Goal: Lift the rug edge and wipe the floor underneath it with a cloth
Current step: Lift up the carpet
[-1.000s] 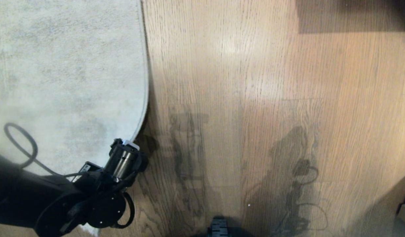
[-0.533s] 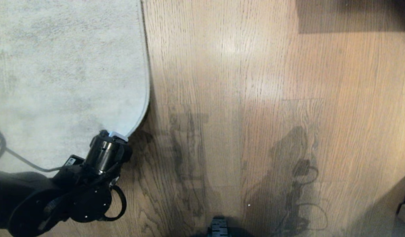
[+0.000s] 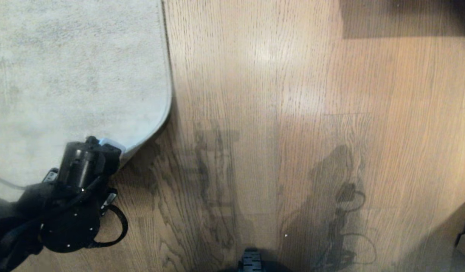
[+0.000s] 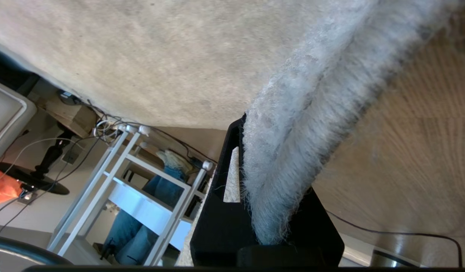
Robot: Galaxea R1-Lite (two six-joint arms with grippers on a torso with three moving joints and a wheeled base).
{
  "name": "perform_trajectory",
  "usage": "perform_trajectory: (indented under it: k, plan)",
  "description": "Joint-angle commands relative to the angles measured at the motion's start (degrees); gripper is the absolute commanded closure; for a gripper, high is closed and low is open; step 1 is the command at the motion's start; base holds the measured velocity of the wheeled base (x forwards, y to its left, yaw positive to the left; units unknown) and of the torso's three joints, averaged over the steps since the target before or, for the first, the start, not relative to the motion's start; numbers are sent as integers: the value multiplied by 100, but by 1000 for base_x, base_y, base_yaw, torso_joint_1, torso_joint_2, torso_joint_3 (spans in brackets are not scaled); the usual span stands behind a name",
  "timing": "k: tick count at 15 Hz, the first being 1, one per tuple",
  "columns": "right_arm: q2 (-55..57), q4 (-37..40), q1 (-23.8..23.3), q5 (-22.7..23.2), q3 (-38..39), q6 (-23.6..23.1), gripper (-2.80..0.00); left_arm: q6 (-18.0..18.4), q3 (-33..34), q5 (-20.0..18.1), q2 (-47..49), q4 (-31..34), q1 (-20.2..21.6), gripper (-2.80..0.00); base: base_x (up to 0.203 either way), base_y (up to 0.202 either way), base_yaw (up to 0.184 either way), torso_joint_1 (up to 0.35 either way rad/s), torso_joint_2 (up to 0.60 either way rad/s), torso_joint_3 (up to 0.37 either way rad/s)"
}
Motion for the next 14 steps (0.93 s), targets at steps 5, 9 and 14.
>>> perform_trajectory:
  k: [5, 9, 14]
  plan:
    - [7, 0, 2, 3, 0, -4, 0, 146, 0, 42, -694, 144, 257, 0, 0, 0, 0, 0, 0, 0]
    - [7, 0, 2, 3, 0, -4, 0, 298, 9, 43, -958, 349, 385, 0, 0, 0, 0, 0, 0, 0]
    - [7, 0, 2, 3, 0, -4, 0, 306, 26, 43, -959, 349, 459, 0, 0, 0, 0, 0, 0, 0]
